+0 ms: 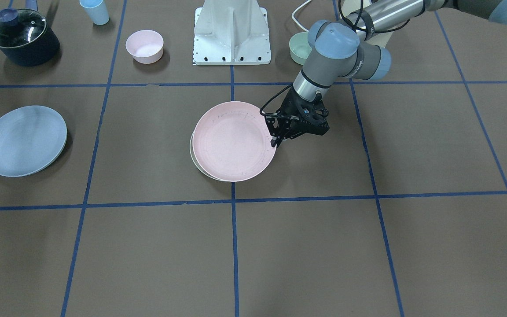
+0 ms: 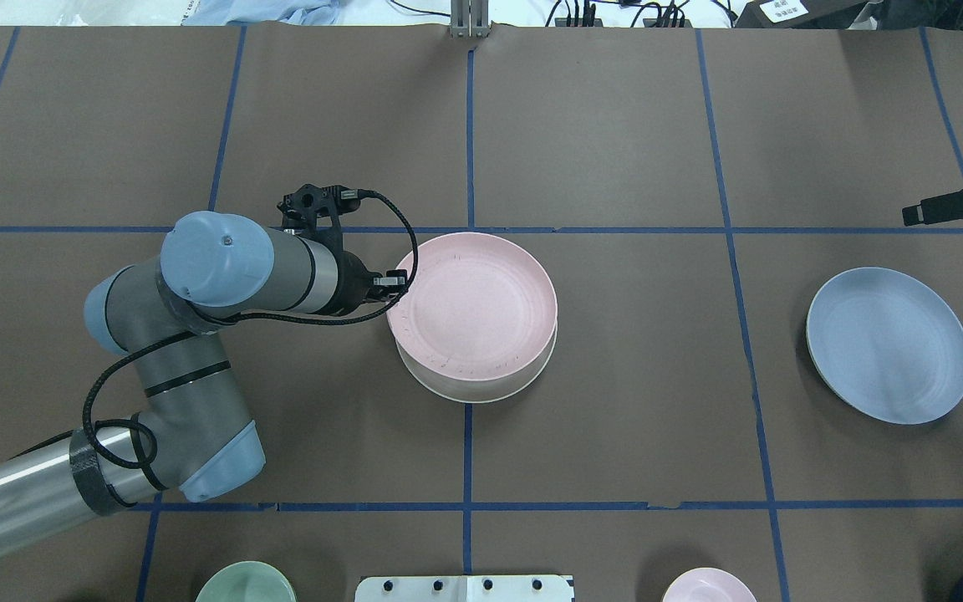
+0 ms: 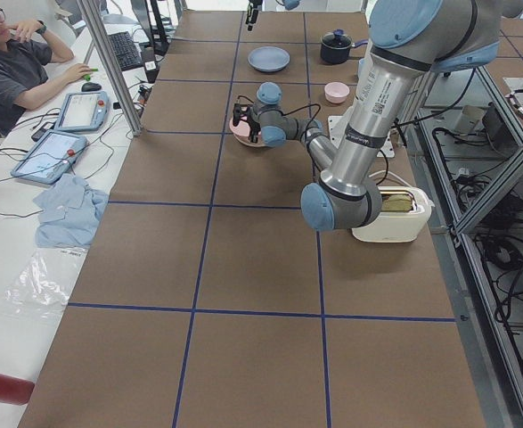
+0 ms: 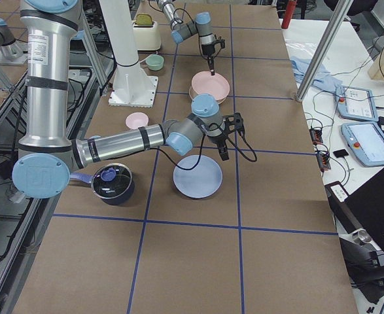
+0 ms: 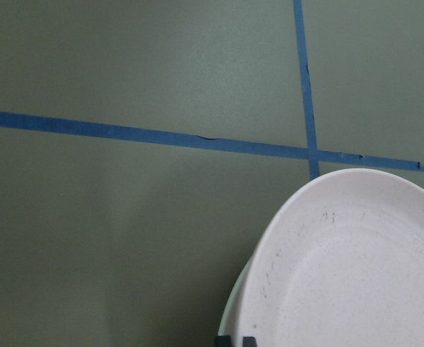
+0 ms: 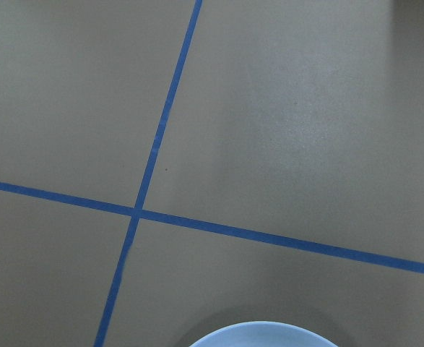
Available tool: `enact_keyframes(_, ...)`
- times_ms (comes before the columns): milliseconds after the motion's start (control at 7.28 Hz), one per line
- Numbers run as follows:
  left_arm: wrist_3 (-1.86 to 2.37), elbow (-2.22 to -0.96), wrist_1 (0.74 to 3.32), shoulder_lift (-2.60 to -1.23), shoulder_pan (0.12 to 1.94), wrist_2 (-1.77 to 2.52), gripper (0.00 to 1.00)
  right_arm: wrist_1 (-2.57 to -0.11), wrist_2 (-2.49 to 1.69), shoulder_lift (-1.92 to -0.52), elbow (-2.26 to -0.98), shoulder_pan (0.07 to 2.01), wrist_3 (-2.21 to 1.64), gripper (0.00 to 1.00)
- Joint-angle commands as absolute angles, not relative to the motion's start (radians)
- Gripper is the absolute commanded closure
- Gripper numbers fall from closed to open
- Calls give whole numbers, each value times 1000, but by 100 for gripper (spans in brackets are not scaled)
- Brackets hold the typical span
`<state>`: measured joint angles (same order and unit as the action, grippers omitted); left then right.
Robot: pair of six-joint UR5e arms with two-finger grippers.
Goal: Stack three plates with pink and blue
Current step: 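Lower the pink plate onto the cream plate and open the left gripper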
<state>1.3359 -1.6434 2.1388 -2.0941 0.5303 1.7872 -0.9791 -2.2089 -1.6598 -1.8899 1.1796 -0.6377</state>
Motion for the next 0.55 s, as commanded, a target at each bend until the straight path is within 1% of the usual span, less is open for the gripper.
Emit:
enact_keyframes(0,1335,-1635,2138,-2103,520,1782,57,-980,-2209,-1660,-1890,1180,-638,0)
enact_keyframes(137,1336,-1637,2138,-2103,519,1778,23,-980,-2209,-1660,-1890,1180,-638,0)
enact_keyframes(275,1335,-1637,2138,-2105,518,1766,1,-980,-2210,-1660,-1890,1180,-637,0)
enact_keyframes(412,1328,-1664,2135,-2096,525,1769,1,-980,-2210,-1663,-1890,1180,-637,0)
